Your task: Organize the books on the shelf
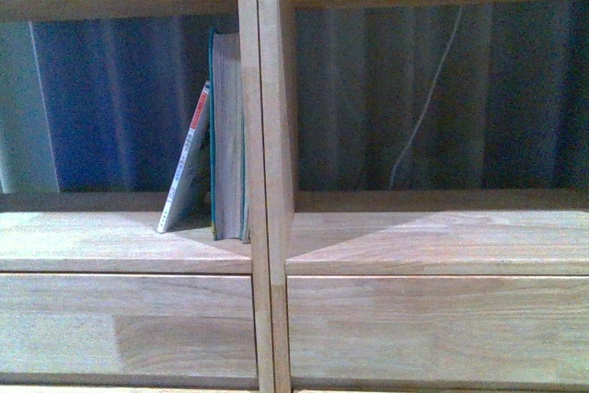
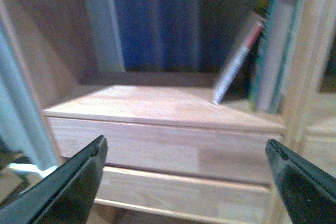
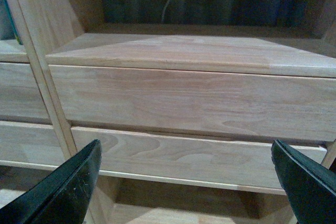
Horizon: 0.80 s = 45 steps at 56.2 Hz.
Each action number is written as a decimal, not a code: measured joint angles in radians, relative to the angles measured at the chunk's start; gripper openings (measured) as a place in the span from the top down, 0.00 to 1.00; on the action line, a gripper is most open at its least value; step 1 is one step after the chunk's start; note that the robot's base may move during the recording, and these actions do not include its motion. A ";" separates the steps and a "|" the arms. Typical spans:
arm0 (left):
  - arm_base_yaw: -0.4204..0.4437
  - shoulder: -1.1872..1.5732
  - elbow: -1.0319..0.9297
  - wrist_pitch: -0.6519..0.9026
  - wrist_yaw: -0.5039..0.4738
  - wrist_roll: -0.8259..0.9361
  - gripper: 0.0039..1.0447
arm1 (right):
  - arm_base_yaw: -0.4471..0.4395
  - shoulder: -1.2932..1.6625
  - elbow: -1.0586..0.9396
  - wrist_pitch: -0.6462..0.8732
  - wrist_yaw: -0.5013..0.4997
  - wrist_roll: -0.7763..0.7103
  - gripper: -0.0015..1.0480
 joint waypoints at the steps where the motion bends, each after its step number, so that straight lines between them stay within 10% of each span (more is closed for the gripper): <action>1: 0.009 -0.005 -0.007 -0.001 0.009 -0.005 0.33 | 0.000 0.000 0.000 0.000 0.000 0.000 0.07; 22: 0.283 -0.146 -0.152 -0.003 0.278 -0.041 0.98 | 0.000 0.000 0.000 0.000 0.000 0.000 0.07; 45: 0.478 -0.212 -0.224 0.003 0.465 -0.045 0.98 | 0.000 0.000 0.000 0.000 0.000 0.000 0.07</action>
